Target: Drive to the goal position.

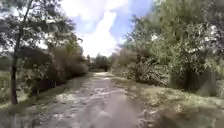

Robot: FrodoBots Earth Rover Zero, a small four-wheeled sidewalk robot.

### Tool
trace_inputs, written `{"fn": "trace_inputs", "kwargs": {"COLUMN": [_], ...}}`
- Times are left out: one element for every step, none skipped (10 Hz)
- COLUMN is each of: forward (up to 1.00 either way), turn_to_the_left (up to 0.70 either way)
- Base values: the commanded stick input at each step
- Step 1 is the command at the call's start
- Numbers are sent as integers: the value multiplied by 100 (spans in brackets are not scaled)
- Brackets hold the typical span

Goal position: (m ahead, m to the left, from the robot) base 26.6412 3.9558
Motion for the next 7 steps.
{"fn": "trace_inputs", "kwargs": {"forward": [100, 100, 100, 100, 100, 100, 100], "turn_to_the_left": [0, 0, 10, 27, 27, 27, 27]}}
